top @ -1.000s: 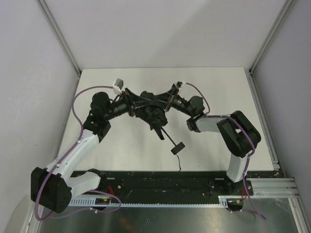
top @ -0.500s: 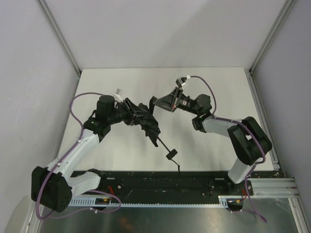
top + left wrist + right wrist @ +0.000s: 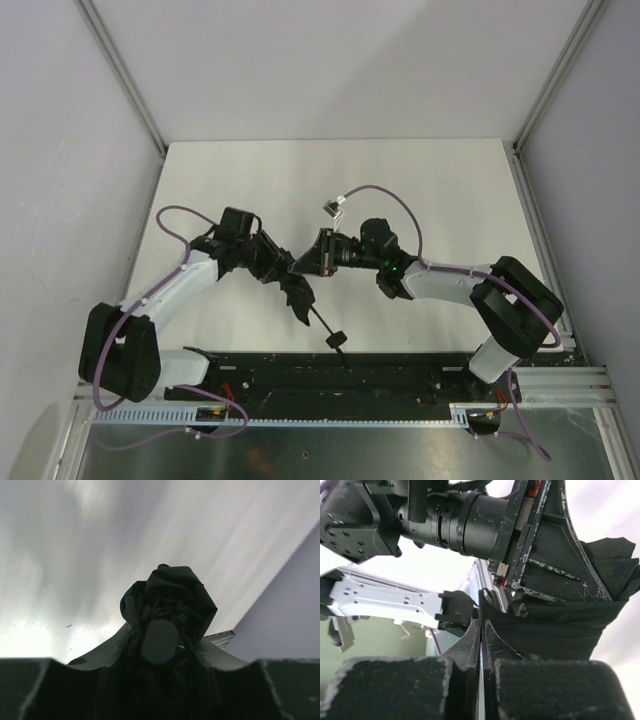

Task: Put away the umbrella

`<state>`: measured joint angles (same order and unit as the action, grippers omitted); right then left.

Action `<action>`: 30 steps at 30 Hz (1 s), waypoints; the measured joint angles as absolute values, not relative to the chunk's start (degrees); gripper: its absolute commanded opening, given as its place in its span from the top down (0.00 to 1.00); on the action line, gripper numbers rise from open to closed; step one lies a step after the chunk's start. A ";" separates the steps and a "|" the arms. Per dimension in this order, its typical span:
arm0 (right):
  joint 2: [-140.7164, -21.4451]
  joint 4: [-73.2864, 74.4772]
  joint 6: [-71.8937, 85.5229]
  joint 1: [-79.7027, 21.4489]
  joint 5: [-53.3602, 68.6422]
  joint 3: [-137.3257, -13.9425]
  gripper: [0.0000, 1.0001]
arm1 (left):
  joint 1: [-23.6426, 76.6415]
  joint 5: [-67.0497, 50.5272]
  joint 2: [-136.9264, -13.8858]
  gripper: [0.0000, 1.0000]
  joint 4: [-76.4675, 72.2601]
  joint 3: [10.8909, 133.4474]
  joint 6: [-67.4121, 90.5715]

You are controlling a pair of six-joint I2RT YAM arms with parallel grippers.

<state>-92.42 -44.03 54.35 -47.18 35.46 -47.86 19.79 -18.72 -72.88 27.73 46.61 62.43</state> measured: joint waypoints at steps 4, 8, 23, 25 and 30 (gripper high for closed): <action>-92.68 -41.04 50.98 -49.15 33.39 -47.64 1.00 | 20.25 -16.27 -75.42 1.00 30.65 46.52 62.48; -95.04 -40.45 48.23 -51.09 32.80 -47.66 1.00 | 21.71 -12.69 -77.34 1.00 32.62 46.50 62.19; -104.09 -11.70 20.62 -58.26 29.58 -62.96 1.00 | 25.91 -0.95 -86.76 1.00 35.70 45.56 60.62; -105.23 -8.71 17.69 -59.18 28.25 -65.17 1.00 | 25.87 -1.10 -86.94 1.00 35.59 45.69 60.47; -106.52 -3.33 13.56 -60.80 23.77 -68.47 1.00 | 24.62 -1.48 -86.65 1.00 33.47 44.91 60.36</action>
<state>-106.52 -3.33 13.56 -60.80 23.77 -68.47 24.62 -1.48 -86.65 33.47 44.91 60.36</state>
